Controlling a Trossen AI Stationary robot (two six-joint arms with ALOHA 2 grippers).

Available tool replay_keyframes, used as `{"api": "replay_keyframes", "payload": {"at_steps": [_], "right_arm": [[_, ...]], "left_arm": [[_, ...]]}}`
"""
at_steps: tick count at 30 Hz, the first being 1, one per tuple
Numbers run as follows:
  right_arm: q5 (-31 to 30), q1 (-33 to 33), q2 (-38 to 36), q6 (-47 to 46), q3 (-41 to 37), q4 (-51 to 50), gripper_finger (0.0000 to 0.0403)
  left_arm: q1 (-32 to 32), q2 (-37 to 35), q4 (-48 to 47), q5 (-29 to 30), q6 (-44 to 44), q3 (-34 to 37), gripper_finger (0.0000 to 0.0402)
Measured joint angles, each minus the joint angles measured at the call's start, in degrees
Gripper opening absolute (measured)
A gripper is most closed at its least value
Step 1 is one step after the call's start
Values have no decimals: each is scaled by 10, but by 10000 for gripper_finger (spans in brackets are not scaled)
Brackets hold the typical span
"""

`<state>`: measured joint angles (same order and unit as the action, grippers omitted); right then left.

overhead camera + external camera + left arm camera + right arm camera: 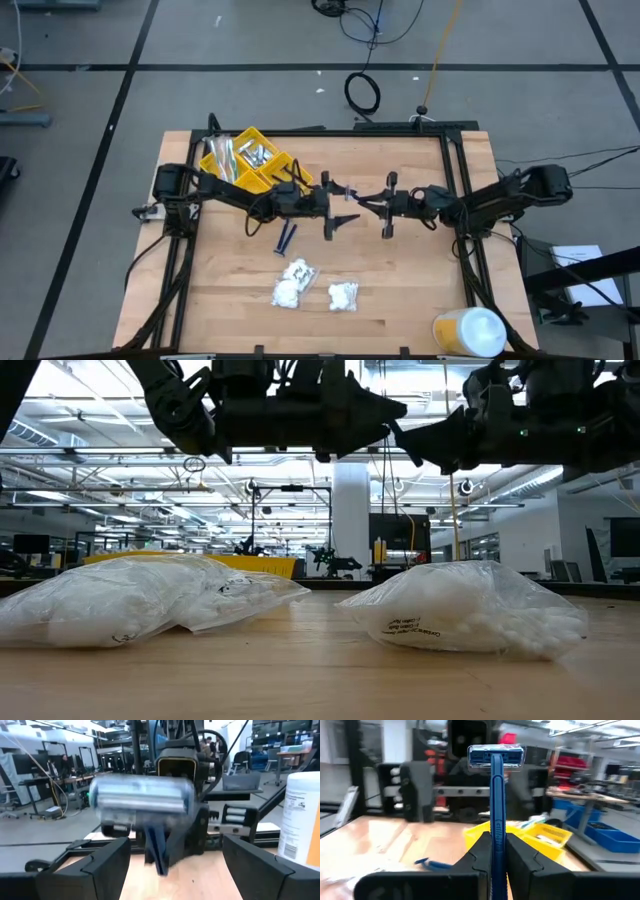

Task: Pick & Place Travel size toiletries
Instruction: Put the blue razor into the middle right yellow bin

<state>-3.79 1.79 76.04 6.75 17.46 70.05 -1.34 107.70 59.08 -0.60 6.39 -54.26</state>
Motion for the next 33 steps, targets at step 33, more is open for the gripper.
{"api": "replay_keyframes", "payload": {"at_steps": [33], "right_arm": [[70,-15,88,-2,60,65,23]], "left_arm": [[7,-41,-8,-24,10,0,305]]}}
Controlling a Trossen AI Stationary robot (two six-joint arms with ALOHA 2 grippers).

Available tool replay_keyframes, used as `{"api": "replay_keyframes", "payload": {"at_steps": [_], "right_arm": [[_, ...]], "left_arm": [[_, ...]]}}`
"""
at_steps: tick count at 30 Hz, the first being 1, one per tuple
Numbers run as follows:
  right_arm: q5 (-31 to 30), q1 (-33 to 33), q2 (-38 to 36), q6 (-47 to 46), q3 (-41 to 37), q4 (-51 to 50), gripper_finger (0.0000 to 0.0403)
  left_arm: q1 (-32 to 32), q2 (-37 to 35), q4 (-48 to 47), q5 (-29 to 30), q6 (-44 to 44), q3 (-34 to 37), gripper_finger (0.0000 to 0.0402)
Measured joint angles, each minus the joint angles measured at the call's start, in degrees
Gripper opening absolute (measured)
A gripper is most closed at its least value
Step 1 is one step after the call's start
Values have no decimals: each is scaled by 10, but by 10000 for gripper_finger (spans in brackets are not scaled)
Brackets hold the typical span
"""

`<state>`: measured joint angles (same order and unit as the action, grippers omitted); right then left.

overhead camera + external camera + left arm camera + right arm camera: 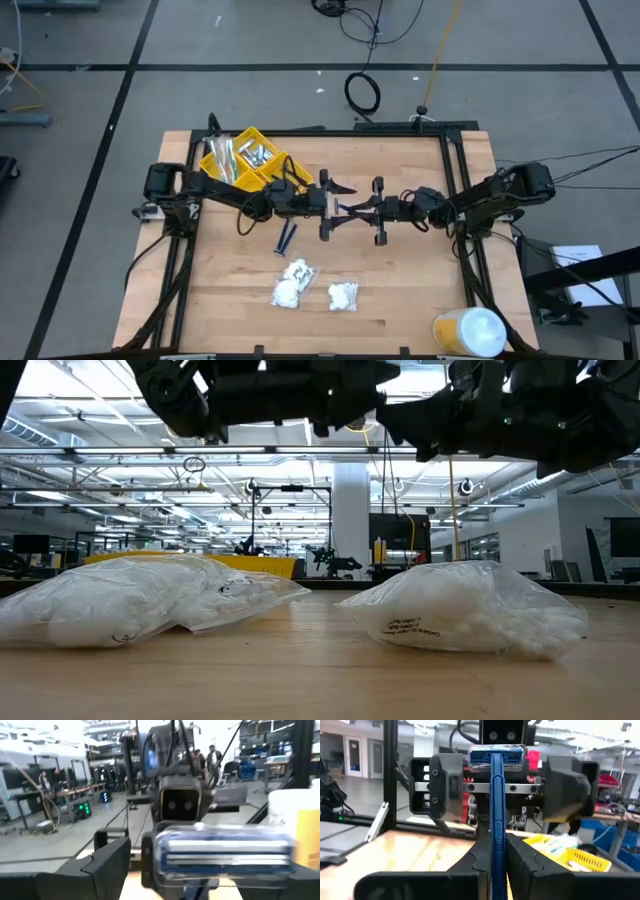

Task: Pick & Place Travel size toiletries
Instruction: Put the blue razor into the middle right yellow bin

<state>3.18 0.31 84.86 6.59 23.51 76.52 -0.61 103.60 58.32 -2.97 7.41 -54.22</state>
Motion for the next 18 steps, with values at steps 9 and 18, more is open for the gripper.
{"api": "replay_keyframes", "payload": {"at_steps": [9,18], "right_arm": [[0,-10,-1,0,0,31,23],[-1,-12,0,1,0,25,23]], "left_arm": [[7,-8,-9,0,13,0,298],[8,-8,-11,-1,5,0,198]]}}
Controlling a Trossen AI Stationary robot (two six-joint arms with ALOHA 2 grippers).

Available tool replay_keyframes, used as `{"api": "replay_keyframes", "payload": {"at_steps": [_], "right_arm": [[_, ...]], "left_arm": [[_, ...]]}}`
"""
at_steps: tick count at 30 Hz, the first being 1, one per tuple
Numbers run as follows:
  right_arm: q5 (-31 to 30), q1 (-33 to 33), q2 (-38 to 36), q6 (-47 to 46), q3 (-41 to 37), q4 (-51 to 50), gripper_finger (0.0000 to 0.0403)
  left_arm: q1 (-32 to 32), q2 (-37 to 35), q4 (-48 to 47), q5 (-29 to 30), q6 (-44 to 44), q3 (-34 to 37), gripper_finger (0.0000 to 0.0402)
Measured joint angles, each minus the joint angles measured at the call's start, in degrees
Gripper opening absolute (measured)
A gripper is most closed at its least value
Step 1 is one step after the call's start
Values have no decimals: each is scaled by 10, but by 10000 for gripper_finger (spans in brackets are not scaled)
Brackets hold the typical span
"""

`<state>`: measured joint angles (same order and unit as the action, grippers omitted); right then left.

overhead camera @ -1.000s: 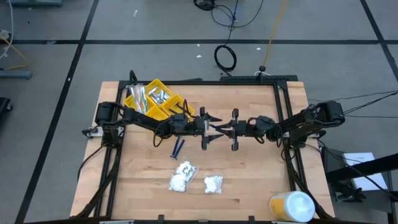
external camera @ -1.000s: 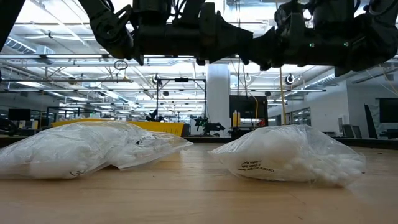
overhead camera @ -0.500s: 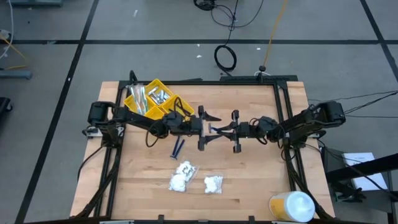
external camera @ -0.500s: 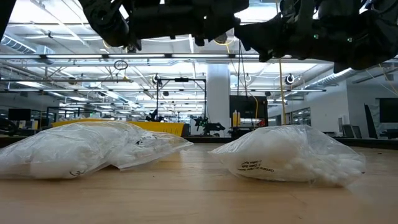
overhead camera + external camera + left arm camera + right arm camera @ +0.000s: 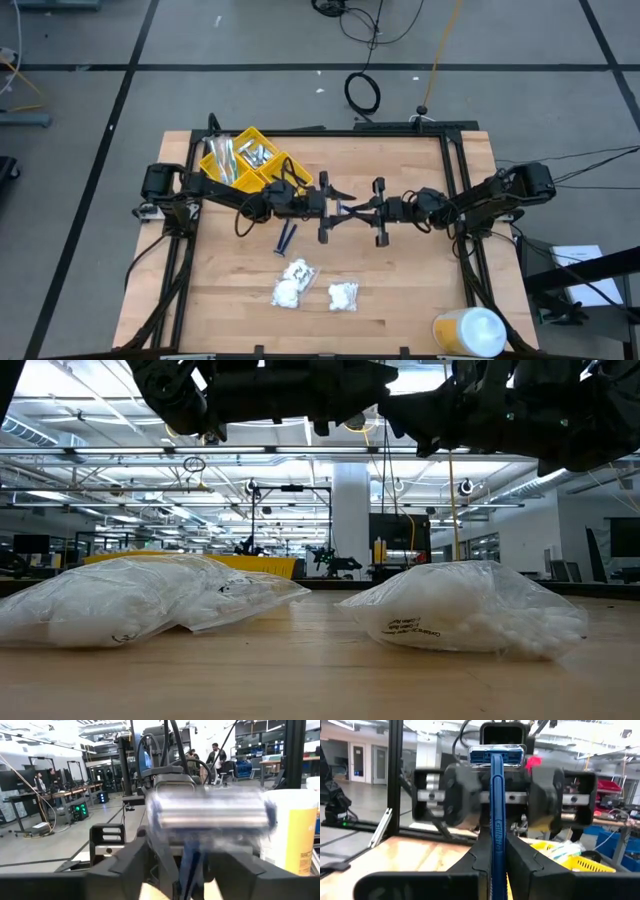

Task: Pick & Place Travel size toiletries
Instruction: Put the blue razor into the middle right yellow bin

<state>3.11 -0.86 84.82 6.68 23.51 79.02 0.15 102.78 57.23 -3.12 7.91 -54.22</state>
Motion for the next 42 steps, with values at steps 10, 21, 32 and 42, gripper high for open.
{"api": "replay_keyframes", "payload": {"at_steps": [10,21,32,42], "right_arm": [[-2,0,0,0,0,-21,25],[-133,2,0,-1,0,-142,143],[-210,2,0,-14,0,-174,236],[-210,2,0,-15,0,-166,222]], "left_arm": [[1,0,3,-38,0,0,15],[-2,-44,-63,11,6,0,14],[-57,-182,-300,185,-45,69,14],[-188,-240,-297,169,-289,250,13]]}}
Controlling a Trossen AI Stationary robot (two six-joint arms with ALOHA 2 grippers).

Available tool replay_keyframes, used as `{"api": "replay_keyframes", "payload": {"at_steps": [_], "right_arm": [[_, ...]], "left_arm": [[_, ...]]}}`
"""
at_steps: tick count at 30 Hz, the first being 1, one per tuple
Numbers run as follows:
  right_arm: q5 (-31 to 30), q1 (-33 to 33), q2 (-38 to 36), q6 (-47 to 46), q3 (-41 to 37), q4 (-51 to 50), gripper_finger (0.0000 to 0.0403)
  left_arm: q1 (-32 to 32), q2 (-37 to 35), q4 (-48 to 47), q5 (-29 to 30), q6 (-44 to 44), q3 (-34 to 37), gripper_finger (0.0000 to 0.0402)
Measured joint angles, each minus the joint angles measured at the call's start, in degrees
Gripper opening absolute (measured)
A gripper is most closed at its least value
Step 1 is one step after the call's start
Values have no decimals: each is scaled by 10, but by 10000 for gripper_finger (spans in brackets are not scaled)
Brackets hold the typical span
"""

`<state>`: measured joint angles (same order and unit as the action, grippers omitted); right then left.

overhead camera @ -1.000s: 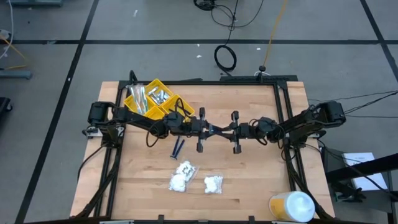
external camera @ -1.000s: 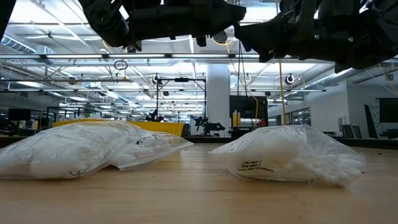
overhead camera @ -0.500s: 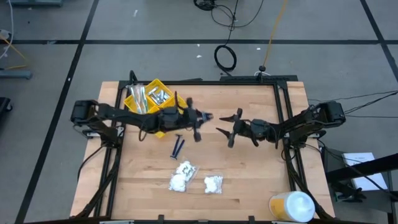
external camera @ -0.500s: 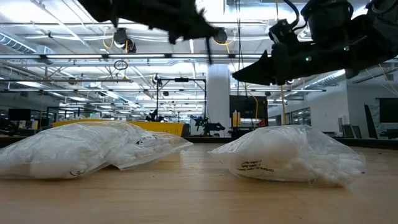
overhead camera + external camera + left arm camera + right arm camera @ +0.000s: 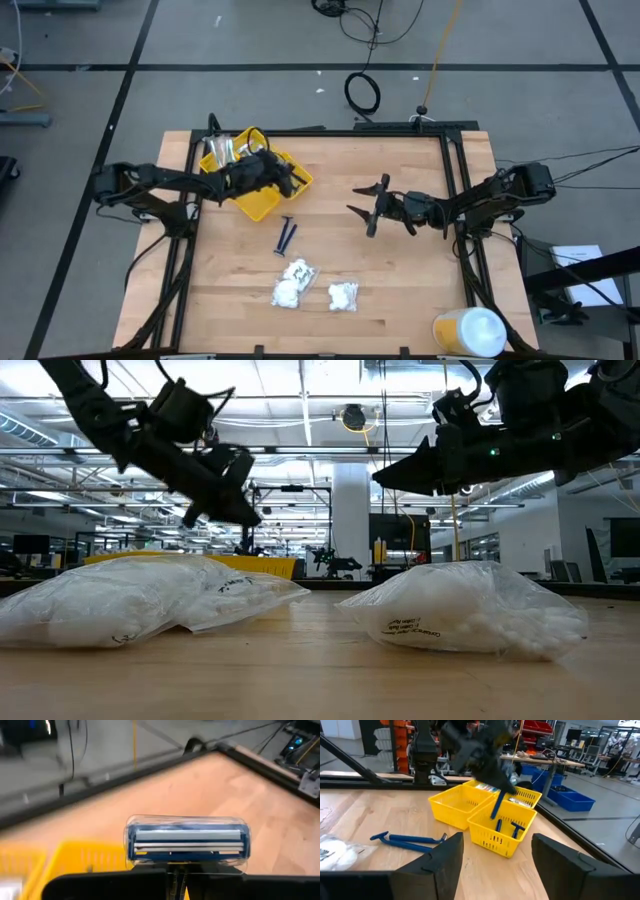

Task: Pick & Place Travel size toiletries
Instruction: Put the blue razor into the middle right yellow bin

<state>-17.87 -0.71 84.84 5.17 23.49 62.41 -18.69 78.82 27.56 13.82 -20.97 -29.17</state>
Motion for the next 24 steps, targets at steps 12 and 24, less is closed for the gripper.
{"api": "replay_keyframes", "payload": {"at_steps": [12,24], "right_arm": [[0,0,0,0,0,8,217],[1,0,0,-7,0,7,218]], "left_arm": [[-23,0,-17,-20,-36,13,94],[-27,0,-30,-20,-80,13,204]]}}
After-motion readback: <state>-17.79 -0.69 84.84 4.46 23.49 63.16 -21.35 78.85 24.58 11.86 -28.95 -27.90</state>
